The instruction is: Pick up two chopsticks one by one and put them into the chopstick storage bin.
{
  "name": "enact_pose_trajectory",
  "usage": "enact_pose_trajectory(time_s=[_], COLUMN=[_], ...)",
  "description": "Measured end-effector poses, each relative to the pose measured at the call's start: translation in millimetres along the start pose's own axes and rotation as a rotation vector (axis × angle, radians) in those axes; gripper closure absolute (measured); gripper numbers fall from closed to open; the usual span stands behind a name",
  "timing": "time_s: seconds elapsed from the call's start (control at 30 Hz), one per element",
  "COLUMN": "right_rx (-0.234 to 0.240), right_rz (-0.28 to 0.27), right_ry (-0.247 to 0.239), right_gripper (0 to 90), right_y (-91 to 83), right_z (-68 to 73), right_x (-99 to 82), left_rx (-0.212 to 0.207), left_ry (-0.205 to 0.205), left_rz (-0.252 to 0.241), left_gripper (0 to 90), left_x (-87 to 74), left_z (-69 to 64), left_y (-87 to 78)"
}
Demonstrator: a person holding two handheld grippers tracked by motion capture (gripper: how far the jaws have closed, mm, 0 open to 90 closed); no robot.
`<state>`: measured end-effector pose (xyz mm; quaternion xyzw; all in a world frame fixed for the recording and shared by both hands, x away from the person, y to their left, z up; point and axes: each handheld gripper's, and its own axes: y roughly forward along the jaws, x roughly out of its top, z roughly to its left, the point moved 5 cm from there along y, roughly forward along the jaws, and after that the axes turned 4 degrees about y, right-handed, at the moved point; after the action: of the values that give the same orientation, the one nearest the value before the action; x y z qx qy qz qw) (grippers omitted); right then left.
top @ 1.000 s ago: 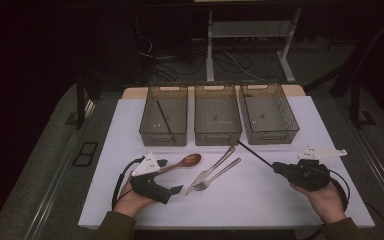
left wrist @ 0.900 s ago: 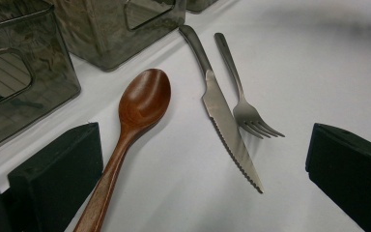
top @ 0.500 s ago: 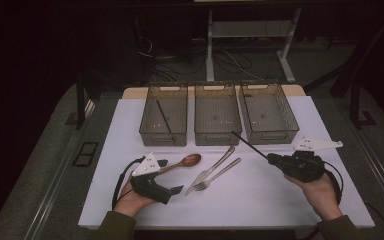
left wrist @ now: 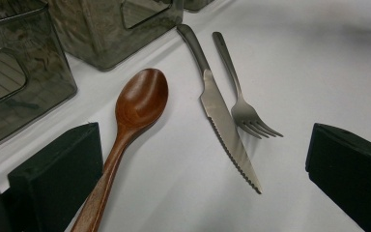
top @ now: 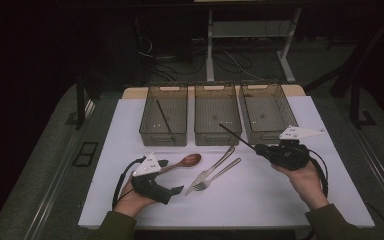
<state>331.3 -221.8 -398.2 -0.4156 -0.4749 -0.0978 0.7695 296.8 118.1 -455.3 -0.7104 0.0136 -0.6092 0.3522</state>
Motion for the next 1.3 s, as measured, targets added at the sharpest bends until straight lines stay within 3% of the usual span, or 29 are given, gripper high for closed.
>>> enact_pose_trajectory(time_s=[0.57, 0.93, 1.3], right_rx=[0.046, 0.034, 0.028], right_rz=[-0.019, 0.004, 0.023], right_ry=[-0.037, -0.047, -0.061], right_gripper=[85.1, 85.1, 85.1], right_y=[38.7, 71.1, 105.3], right_z=[20.0, 28.4, 39.9], right_x=[31.5, 48.2, 79.8], left_rx=[-0.001, -0.002, -0.004], left_ry=[-0.001, 0.005, -0.013], left_rz=[0.001, 0.003, -0.009], left_gripper=[0.0, 0.0, 0.0], left_x=[-0.7, -0.3, 0.4], left_z=[-0.4, -1.6, -2.5], left_y=[0.7, 0.0, 0.7])
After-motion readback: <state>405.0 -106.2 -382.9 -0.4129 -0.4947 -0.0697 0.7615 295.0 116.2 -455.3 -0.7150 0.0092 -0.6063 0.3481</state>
